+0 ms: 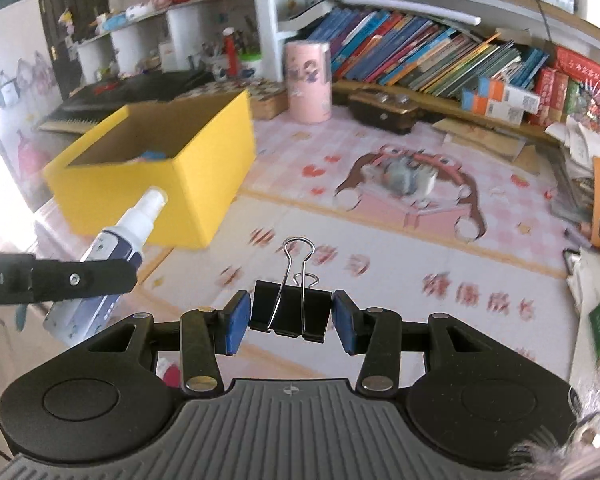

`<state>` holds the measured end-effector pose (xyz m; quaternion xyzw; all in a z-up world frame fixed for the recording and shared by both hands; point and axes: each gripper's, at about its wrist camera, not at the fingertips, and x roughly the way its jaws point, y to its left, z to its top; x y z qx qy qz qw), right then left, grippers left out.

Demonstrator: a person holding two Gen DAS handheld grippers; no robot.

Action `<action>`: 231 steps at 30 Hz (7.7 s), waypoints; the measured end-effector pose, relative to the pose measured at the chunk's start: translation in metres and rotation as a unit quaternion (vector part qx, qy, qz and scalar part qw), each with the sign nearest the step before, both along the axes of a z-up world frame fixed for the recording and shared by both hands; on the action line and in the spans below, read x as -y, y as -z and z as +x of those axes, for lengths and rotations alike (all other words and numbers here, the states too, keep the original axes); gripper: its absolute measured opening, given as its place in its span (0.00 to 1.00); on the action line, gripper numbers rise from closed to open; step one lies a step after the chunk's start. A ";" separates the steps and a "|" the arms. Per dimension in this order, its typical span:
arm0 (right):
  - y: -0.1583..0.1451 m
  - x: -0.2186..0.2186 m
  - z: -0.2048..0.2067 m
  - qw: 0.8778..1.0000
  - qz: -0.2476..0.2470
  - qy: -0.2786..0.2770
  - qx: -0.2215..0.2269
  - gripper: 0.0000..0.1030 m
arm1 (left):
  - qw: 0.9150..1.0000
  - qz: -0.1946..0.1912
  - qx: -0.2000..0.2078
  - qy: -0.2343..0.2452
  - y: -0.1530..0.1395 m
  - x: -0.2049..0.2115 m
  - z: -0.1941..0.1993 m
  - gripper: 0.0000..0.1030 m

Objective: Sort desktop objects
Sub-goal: 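Carry spray bottle and binder clip with both tools over the yellow box, then release spray bottle into yellow box with left tool while right tool drops binder clip in, then lift both open tools up out of the yellow box, then move both open tools away from the yellow box back over the table, then move left tool toward grey plush toy while right tool approaches white plug adapter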

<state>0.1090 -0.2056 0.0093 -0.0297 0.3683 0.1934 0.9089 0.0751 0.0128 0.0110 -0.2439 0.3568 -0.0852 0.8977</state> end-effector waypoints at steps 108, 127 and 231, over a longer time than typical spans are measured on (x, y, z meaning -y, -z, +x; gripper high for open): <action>0.032 -0.251 0.219 0.901 -0.223 -0.372 -0.011 0.45 | 0.978 0.187 -0.075 -0.059 0.008 -0.139 0.209 0.40; -0.062 -0.165 0.131 0.969 -0.034 -0.163 0.182 0.78 | 0.962 0.195 0.094 -0.166 -0.066 -0.123 0.102 0.94; 0.024 0.111 0.064 0.985 -0.025 0.170 -0.023 0.83 | 0.972 0.208 0.021 0.106 0.008 0.148 0.108 1.00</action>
